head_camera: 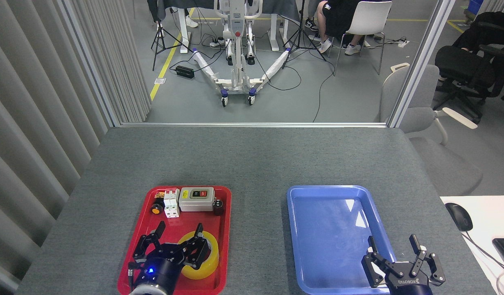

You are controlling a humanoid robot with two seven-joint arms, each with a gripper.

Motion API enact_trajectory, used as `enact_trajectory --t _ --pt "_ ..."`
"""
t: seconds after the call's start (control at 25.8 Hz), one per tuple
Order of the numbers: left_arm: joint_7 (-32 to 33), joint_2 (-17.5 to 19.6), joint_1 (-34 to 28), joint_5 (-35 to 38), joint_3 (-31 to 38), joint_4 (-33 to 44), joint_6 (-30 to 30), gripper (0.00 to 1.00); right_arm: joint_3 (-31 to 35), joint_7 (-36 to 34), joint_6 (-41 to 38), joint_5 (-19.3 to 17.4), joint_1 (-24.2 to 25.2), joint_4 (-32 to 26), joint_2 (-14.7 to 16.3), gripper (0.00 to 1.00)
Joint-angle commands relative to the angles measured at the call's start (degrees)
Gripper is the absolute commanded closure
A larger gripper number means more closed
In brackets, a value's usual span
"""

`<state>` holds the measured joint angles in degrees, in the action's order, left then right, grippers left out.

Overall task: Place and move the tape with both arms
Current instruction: 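Reach the left gripper down to the yellow tape roll in the red tray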

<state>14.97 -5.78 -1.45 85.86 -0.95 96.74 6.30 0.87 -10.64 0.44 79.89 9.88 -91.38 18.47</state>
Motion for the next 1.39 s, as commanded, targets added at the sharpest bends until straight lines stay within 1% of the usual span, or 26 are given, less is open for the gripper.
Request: enact_trajectory --t 0.0,0.12,0.19,0.31,0.43,0.58,0.66,0.77,0.97,1.08,1.24,1.28,1.35 --pt "18.8 -0.2 3.5 -0.1 0.0 -0.1 0.0 0.00 0.0 1.4 0.0 0.9 0.1 -0.2 0.2 0.00" --pt "30.9 0.0 5.9 -0.1 0.0 -0.2 0.0 0.00 0.0 1.6 -0.4 0.7 0.1 -0.2 -0.1 0.00" --pt "36.2 0.2 7.2 -0.1 0.0 -0.7 0.0 0.00 -0.1 2.1 -0.6 0.6 0.2 -0.2 -0.5 0.00" --pt "41.5 0.8 9.3 -0.3 0.0 -2.0 0.0 0.00 -0.2 2.1 -1.1 0.6 0.4 -0.5 0.0 0.00" --pt "44.4 1.1 11.1 -0.3 0.0 -4.8 0.0 0.00 0.0 2.1 -2.3 0.6 0.3 -0.5 0.5 0.00" --pt "45.2 2.5 13.5 -0.3 0.0 -9.2 -0.5 0.00 0.1 2.2 -1.8 0.4 0.4 -0.5 1.1 0.00" --pt "45.2 3.4 14.6 -0.3 0.0 -11.8 -3.3 0.00 0.0 2.2 -1.8 0.4 0.4 -0.5 1.1 0.00" --pt "45.2 5.1 15.5 -0.3 -0.1 -13.6 -6.7 0.00 0.0 2.2 -1.8 -0.1 0.4 -0.6 1.0 0.00" --pt "45.2 5.9 15.6 -0.3 -0.2 -15.4 -6.3 0.00 0.0 2.3 -1.8 -2.0 0.4 -0.6 1.0 0.00" --pt "45.2 5.9 15.7 -0.3 -0.4 -15.9 -6.0 0.00 0.0 2.3 -1.8 -2.1 0.5 -0.6 1.0 0.00" --pt "44.9 5.9 16.6 -0.2 -0.5 -18.4 -6.2 0.00 -0.1 2.3 -1.8 -2.1 0.5 -0.6 1.0 0.00" --pt "44.4 5.9 17.0 0.1 -0.6 -19.7 -6.7 0.02 -0.1 2.3 -1.8 -2.1 0.5 -0.6 1.0 0.00" --pt "43.8 5.9 17.3 0.5 -0.8 -20.7 -6.8 0.18 -0.1 2.3 -2.0 -2.1 0.5 -0.6 1.0 0.00"
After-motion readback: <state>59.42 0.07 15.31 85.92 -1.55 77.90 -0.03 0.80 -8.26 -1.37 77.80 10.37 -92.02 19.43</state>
